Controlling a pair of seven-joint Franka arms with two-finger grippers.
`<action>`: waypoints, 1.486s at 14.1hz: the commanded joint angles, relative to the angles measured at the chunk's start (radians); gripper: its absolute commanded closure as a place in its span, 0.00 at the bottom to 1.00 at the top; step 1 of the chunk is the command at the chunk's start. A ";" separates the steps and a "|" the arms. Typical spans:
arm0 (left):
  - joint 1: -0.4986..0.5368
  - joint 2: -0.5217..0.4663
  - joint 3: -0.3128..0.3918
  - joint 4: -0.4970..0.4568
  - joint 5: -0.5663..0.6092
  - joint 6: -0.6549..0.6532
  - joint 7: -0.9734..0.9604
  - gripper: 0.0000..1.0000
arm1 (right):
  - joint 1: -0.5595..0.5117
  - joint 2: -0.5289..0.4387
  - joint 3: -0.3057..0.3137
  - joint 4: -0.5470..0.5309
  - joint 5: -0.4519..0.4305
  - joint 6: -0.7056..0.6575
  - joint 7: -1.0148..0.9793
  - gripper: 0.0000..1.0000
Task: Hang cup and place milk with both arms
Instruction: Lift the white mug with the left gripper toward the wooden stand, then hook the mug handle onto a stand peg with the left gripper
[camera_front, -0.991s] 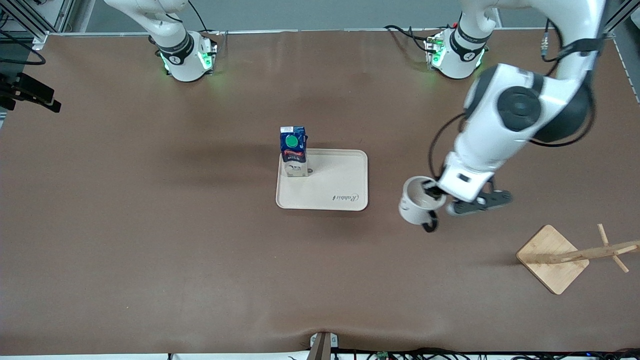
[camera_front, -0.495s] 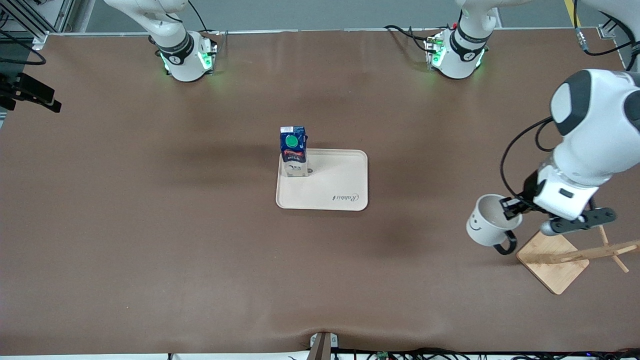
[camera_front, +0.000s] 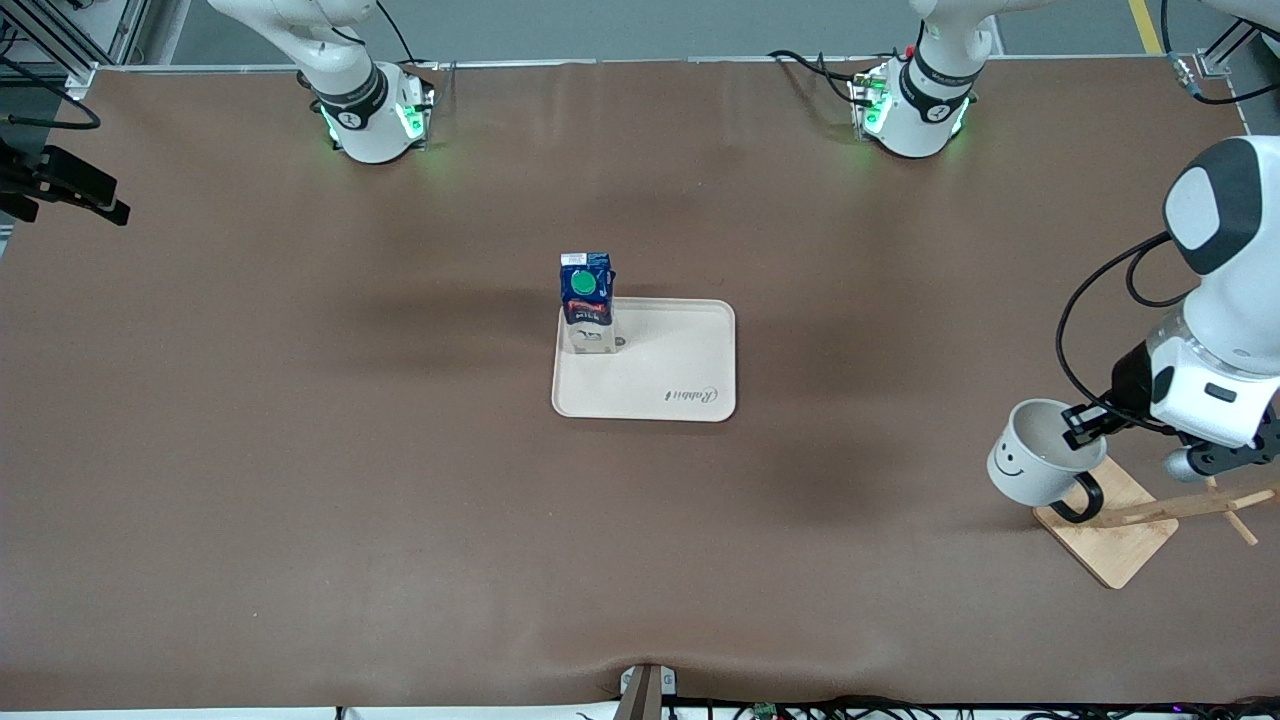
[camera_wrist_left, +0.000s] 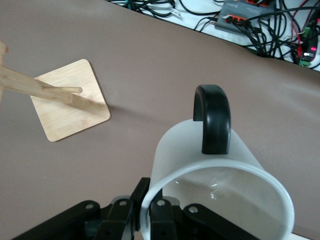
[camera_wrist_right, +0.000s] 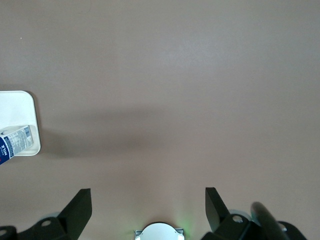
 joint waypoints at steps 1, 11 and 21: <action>0.038 0.020 -0.008 0.024 0.006 0.026 0.006 1.00 | 0.002 0.013 0.002 0.024 0.004 -0.008 -0.007 0.00; 0.170 0.033 -0.009 0.018 -0.009 0.146 0.130 1.00 | 0.002 0.013 0.002 0.024 0.004 -0.008 -0.007 0.00; 0.208 0.033 -0.011 -0.023 -0.018 0.146 0.191 1.00 | 0.008 0.013 0.002 0.024 0.004 -0.008 -0.007 0.00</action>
